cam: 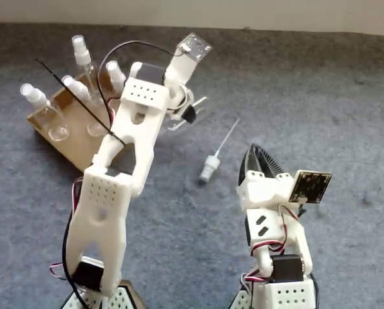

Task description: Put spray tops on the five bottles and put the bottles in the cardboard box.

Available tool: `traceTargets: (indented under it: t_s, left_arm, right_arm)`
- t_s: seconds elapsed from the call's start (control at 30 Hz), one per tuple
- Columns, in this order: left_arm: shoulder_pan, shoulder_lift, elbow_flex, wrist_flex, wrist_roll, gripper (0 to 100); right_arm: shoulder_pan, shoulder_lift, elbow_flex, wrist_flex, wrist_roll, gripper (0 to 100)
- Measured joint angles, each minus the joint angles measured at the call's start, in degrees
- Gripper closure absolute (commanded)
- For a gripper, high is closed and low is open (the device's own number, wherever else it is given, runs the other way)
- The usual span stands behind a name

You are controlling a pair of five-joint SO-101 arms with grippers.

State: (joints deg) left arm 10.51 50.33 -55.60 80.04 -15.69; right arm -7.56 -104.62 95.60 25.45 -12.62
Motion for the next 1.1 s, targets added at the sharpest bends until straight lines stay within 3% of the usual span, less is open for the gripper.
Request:
traceTargets:
  t_s: [0.33,0.6,0.83,1.1]
  left_arm:
    - [1.6,16.4,-14.8,-0.4,0.0,74]
    - [2.0,18.5,-20.3,3.7,0.0,74]
    - [2.0,18.5,-20.4,6.9,0.0,95]
    - [3.2,18.5,-20.4,8.1,0.0,93]
  right_arm:
    - [-0.1,0.0,0.0,0.0,0.0,98.3]
    - [-0.1,0.0,0.0,0.0,0.0,98.3]
    - [-0.1,0.0,0.0,0.0,0.0,98.3]
    - [-0.1,0.0,0.0,0.0,0.0,98.3]
